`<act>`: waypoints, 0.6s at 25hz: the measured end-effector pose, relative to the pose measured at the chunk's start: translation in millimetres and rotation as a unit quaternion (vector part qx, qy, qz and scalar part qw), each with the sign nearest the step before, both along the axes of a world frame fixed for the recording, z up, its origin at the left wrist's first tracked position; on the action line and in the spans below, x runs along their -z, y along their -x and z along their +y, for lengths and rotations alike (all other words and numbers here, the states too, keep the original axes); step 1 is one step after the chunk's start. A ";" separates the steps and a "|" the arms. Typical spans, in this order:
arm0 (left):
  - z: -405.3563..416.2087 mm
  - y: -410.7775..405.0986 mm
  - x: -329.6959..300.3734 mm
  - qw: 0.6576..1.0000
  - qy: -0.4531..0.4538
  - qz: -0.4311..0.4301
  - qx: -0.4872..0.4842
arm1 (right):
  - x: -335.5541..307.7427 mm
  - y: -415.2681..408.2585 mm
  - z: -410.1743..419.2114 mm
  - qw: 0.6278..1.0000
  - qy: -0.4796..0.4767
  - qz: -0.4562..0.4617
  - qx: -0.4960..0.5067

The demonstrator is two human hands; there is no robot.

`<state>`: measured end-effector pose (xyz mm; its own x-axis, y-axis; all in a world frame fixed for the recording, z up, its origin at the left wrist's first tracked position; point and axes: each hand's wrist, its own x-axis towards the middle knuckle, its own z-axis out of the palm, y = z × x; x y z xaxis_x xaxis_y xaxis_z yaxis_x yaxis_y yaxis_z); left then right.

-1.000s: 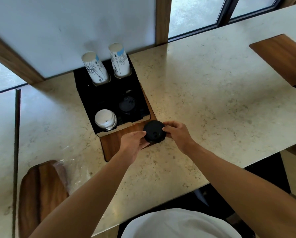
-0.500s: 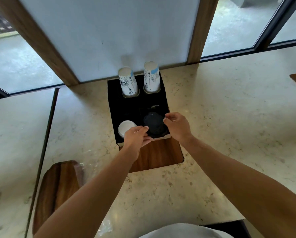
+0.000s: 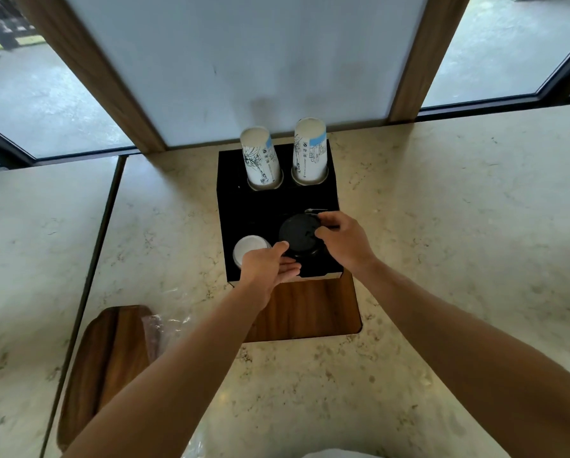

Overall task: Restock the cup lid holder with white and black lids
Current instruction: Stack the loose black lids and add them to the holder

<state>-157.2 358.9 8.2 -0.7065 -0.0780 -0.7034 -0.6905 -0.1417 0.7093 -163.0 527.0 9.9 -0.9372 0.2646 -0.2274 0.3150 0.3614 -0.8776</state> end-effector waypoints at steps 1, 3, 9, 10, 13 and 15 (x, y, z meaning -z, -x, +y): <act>2.1 1.0 0.7 1.000 -0.003 0.000 -0.004 | 2.6 -0.3 -0.2 1.000 0.005 -0.002 0.007; 5.9 1.8 1.2 1.000 -0.009 -0.001 -0.014 | 8.4 -3.3 -2.6 1.000 0.016 -0.010 0.022; 16.4 5.2 9.7 0.999 0.029 -0.012 -0.010 | 18.2 -11.8 -11.2 0.998 -0.021 -0.017 0.064; 16.3 6.8 11.9 0.999 0.046 -0.008 0.001 | 17.4 -11.3 -11.8 0.997 -0.028 -0.016 0.070; 11.7 7.8 18.7 0.993 0.109 0.032 0.035 | 16.1 -8.2 -14.0 0.995 -0.047 -0.014 0.082; 7.9 6.8 22.4 0.978 0.180 0.080 0.070 | 16.5 -6.9 -16.7 0.994 -0.072 -0.009 0.082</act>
